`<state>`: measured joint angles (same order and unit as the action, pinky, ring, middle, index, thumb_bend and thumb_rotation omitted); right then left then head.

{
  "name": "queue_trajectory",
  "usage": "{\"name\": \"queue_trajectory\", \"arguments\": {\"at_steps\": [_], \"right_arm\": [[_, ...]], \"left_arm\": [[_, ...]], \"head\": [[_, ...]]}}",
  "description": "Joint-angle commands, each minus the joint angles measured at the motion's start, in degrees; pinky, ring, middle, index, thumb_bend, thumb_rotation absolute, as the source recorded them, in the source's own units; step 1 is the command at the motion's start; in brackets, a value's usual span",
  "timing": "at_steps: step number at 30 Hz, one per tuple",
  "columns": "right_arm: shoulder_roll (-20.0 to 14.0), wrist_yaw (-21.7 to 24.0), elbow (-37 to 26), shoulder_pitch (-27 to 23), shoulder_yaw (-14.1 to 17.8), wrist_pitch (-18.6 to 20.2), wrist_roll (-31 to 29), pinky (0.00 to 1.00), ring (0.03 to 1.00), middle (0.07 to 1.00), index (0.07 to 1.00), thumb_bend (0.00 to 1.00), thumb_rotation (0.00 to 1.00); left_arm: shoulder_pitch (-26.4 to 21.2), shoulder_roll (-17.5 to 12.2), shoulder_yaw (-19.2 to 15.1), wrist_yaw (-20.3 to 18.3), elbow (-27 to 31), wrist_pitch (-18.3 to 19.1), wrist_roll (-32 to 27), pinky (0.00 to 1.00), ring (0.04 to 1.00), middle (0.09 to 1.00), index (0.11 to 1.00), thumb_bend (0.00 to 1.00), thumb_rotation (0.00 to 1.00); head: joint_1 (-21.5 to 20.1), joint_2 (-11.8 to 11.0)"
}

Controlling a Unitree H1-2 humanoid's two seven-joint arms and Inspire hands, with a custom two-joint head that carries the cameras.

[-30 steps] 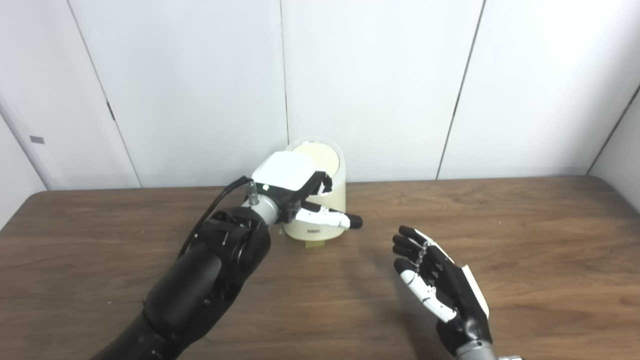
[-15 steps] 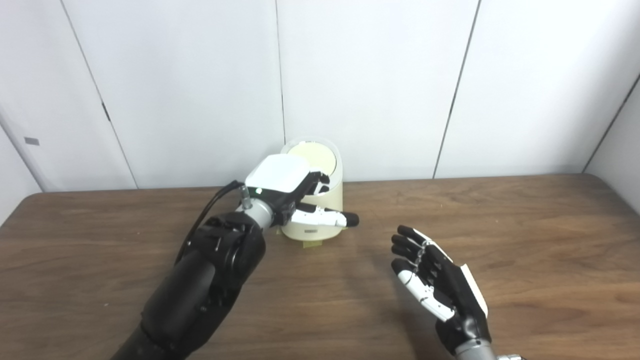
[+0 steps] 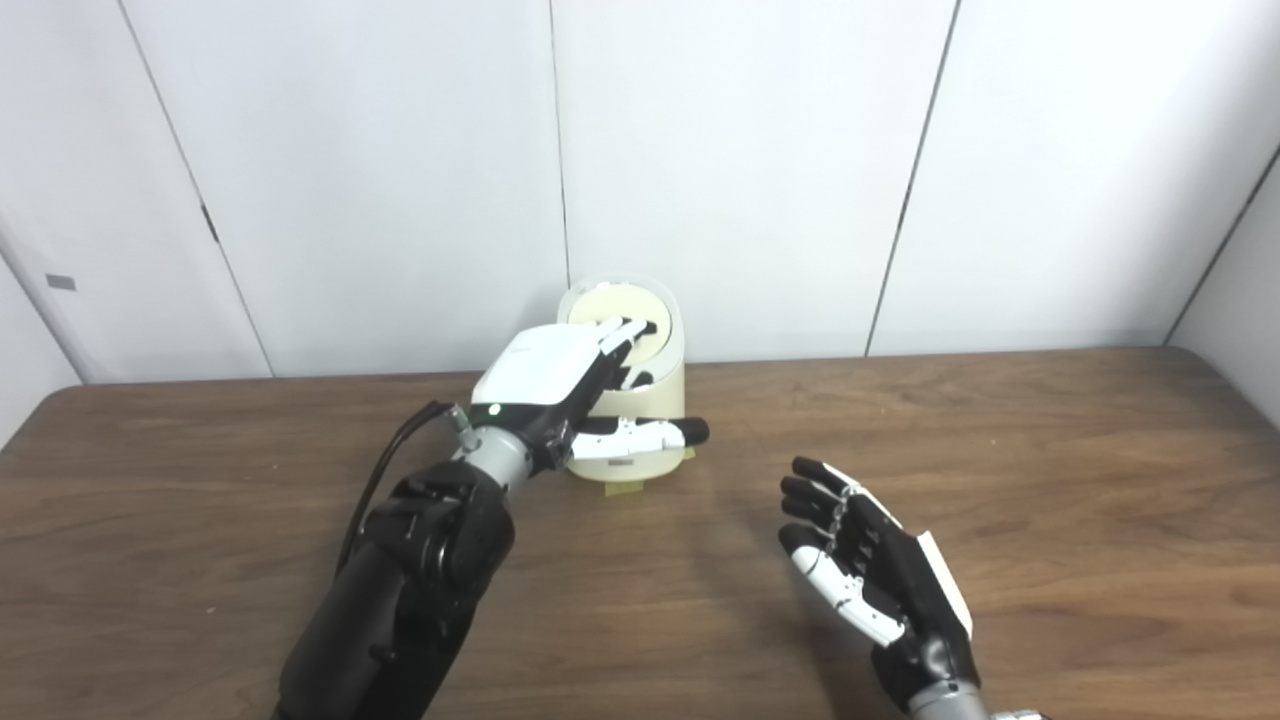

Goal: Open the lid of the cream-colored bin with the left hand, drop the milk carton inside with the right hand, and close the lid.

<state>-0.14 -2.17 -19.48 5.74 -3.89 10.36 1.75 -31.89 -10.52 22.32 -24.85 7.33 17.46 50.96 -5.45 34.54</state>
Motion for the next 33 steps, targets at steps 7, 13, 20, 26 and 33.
{"name": "queue_trajectory", "arguments": {"at_steps": [7,13,20,26,33], "right_arm": [[-0.13,0.26,-0.06,0.04,0.46,-2.94,0.50,0.76,0.805,0.799,0.810,0.21,0.32],[-0.29,0.61,0.94,-0.16,1.36,-5.20,-0.63,0.76,0.811,0.815,0.816,0.21,0.42],[0.66,-0.40,2.36,-0.25,2.37,-8.47,-1.38,0.76,0.814,0.813,0.797,0.20,0.31],[0.03,-2.06,6.52,-1.27,3.37,-14.29,1.49,0.75,0.801,0.804,0.795,0.20,0.29],[-0.13,-2.61,8.97,-1.71,4.72,-17.15,1.54,0.76,0.808,0.810,0.808,0.17,0.29]], "left_arm": [[2.20,2.90,-6.95,19.66,-1.46,-13.28,-7.86,0.68,0.844,0.860,0.843,0.51,0.91],[7.44,4.17,-12.55,24.23,-0.59,-21.71,-20.03,0.67,0.828,0.839,0.816,0.29,0.99],[13.65,4.42,-16.02,23.83,2.93,-26.90,-31.40,0.67,0.794,0.808,0.806,0.21,0.81],[21.40,6.37,-19.21,23.37,5.86,-25.61,-41.04,0.63,0.749,0.774,0.764,0.19,0.47],[27.70,5.77,-21.48,21.55,4.61,-24.95,-48.25,0.73,0.806,0.817,0.793,0.25,0.50]], "head": [[0.14,-0.03],[0.04,0.04],[-0.46,-0.10],[-1.07,-0.40],[-0.71,-0.82]]}}
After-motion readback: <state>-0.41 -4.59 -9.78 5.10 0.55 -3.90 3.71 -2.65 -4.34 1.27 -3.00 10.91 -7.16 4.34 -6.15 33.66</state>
